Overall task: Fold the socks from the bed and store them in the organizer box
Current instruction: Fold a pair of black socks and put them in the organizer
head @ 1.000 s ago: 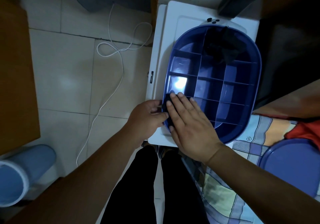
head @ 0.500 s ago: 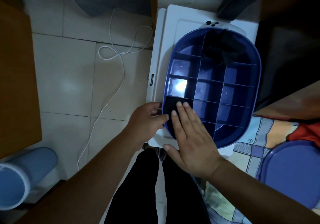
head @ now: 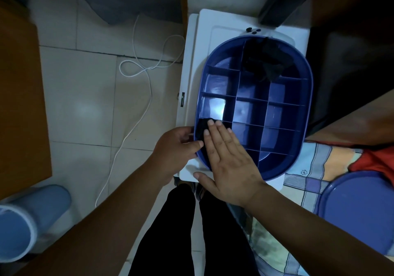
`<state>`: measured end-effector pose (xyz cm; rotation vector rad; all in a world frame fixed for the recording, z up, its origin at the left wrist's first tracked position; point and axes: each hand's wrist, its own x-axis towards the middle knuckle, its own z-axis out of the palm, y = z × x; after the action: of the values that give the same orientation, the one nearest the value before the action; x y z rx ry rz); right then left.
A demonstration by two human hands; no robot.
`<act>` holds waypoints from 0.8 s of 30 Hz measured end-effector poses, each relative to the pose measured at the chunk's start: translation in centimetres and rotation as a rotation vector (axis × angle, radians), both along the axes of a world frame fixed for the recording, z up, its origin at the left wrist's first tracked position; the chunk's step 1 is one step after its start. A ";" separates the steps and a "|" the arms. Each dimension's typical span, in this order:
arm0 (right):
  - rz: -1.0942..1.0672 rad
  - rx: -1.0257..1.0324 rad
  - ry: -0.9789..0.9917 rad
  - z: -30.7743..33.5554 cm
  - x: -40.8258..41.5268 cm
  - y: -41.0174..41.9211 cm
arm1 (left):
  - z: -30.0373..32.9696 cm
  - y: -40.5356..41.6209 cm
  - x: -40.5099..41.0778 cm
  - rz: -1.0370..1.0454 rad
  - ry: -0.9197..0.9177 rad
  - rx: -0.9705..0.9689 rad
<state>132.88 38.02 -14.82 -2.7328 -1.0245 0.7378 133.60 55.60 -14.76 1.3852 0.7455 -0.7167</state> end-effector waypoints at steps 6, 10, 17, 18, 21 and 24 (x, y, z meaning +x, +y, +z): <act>0.042 -0.082 0.035 -0.2 0.2 0.3 | 0.5 -0.2 0.1 0.009 0.007 0.014; -0.012 0.038 0.076 1.9 0.8 -0.1 | 2.4 -0.5 0.1 0.025 0.068 0.009; -0.220 0.159 0.196 8.4 1.2 -2.1 | 8.0 1.0 -4.1 -0.203 0.304 0.288; -0.239 0.128 0.256 9.5 1.1 -2.7 | 9.3 1.5 -5.1 -0.329 0.295 0.355; -0.263 -0.021 0.455 12.8 0.1 -5.0 | 14.2 2.8 -7.8 -0.588 0.293 0.489; -0.261 -0.121 0.547 16.1 -2.1 -7.4 | 18.6 3.4 -9.8 -0.648 0.319 0.540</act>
<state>130.79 30.66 1.28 -2.4520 -0.5077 1.4190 123.82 58.98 3.83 2.0740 0.7710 -1.3314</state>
